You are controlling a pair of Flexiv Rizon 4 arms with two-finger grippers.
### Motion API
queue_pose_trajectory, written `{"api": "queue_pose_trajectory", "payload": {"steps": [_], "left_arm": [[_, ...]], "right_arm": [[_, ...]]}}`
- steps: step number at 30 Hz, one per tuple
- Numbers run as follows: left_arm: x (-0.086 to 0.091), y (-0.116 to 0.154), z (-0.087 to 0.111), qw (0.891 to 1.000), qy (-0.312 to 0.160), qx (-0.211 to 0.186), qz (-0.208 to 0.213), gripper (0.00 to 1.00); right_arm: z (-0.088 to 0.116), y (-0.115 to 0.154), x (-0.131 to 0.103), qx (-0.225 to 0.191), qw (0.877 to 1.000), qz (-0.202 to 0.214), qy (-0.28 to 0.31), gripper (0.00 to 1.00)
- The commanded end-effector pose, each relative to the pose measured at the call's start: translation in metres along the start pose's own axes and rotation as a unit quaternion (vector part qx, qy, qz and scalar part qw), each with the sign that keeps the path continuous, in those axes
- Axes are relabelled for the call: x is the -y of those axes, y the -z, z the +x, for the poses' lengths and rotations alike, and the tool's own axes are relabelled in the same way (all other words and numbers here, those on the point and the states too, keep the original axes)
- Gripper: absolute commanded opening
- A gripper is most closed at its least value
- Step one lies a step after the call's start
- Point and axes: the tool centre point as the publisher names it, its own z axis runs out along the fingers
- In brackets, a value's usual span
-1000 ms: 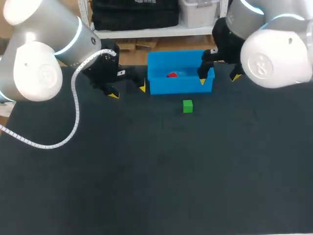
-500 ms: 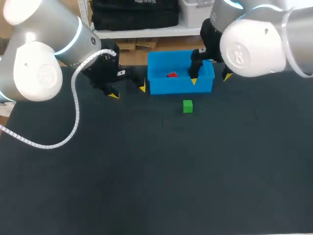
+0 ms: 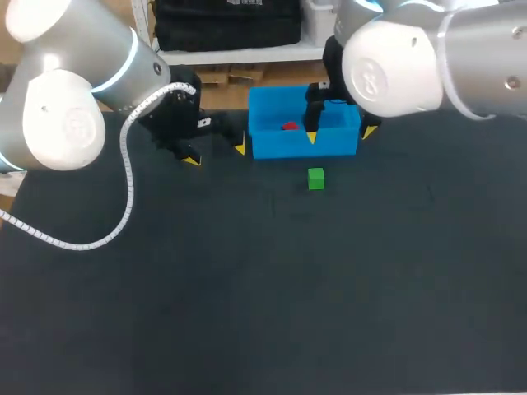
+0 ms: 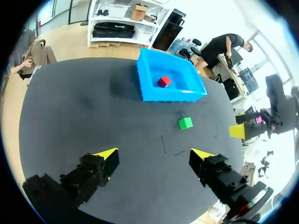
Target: Use the left arm to pick the red cube and place it into the blue plastic box first, then use the right arm to grasp the green cube and put it into the same blue plastic box after the first action is fully finished.
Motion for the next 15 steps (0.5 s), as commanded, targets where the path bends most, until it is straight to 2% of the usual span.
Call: {"api": "queue_pose_trajectory", "payload": {"steps": [1,15], "left_arm": [[-0.001,0.000,-0.001,1.000,0.000,0.000,0.002,1.00],[-0.001,0.000,-0.001,1.000,0.000,0.000,0.002,1.00]], "right_arm": [[-0.006,-0.006,-0.006,-0.004,1.000,0.003,0.000,1.00],[-0.009,-0.026,-0.018,-0.004,1.000,0.006,0.004,1.00]]}}
